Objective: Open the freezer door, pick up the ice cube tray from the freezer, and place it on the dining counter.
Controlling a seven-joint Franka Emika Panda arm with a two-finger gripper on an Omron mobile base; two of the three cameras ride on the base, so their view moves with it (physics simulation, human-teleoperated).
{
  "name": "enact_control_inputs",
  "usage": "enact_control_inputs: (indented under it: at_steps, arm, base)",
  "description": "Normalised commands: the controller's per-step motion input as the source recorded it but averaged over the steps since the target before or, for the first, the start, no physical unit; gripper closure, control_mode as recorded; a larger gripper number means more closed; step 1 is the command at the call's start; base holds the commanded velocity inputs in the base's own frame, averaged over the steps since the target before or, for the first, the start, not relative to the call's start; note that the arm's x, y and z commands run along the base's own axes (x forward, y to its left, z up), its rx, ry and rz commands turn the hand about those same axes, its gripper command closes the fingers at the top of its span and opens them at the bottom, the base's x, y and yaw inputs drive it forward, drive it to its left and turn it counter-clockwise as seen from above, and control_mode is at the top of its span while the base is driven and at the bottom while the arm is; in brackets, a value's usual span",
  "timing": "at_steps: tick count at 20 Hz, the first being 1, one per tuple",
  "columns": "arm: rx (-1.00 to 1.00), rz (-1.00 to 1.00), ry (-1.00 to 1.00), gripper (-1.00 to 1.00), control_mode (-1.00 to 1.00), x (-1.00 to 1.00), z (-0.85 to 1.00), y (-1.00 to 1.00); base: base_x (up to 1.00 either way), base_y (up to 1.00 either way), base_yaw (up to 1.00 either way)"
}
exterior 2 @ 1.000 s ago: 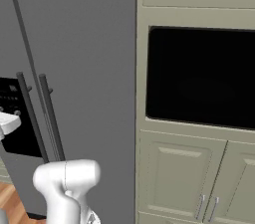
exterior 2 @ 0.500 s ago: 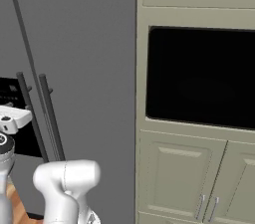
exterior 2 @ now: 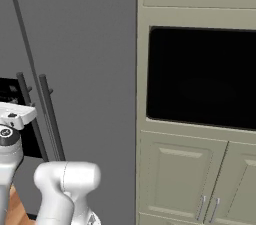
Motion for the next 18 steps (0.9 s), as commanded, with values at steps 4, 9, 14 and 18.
enact_control_inputs:
  at_steps: [4, 9, 14, 18]
  arm:
    - [0.00, 0.00, 0.00, -1.00, -1.00, 0.29, -0.01, 0.04]
    - [0.00, 0.00, 0.00, 1.00, -1.00, 0.25, 0.00, 0.00]
    - [0.00, 0.00, 0.00, 1.00, -1.00, 0.01, 0.00, 0.00]
    - [0.00, 0.00, 0.00, 1.00, -1.00, 0.00, 0.00, 0.00]
  base:
    - [0.00, 0.00, 0.00]
    - [0.00, 0.00, 0.00]
    - [0.00, 0.00, 0.00]
    - [0.00, 0.00, 0.00]
